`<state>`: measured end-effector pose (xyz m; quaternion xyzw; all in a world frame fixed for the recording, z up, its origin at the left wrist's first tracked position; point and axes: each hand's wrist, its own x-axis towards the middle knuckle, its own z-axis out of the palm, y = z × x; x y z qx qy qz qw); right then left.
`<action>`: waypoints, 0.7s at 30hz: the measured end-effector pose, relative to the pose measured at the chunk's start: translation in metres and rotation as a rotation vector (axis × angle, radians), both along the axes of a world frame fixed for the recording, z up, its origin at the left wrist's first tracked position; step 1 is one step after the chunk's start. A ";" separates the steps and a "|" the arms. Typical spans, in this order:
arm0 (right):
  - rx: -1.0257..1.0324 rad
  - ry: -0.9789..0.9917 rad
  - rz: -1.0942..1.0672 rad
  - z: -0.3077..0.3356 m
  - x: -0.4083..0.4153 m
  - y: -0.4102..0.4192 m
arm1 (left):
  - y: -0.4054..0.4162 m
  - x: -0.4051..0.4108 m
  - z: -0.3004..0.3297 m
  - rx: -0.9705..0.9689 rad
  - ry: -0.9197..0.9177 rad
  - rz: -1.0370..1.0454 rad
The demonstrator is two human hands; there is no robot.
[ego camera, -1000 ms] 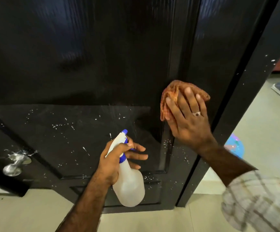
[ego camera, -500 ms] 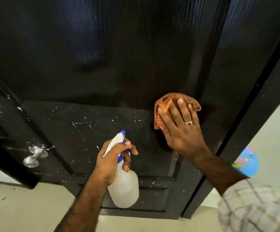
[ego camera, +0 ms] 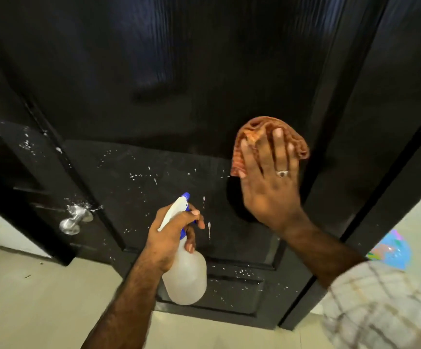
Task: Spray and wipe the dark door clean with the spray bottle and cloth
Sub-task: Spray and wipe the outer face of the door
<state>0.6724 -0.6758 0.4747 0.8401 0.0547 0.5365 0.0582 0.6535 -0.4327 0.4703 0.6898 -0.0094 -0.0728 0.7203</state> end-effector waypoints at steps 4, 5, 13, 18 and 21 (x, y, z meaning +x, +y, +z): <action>-0.250 0.243 0.129 -0.054 0.015 0.041 | 0.008 0.004 -0.007 0.031 0.027 0.011; -0.352 0.338 0.149 -0.077 0.012 0.032 | 0.013 0.006 -0.008 0.054 0.031 0.011; -0.256 0.129 0.130 -0.023 0.005 0.001 | 0.050 0.012 -0.006 0.060 0.002 0.044; -0.087 0.052 0.068 -0.016 0.041 0.085 | 0.064 0.018 -0.008 0.047 0.009 0.061; -0.366 0.242 0.147 -0.068 0.037 0.079 | 0.074 0.023 -0.013 0.039 0.023 0.059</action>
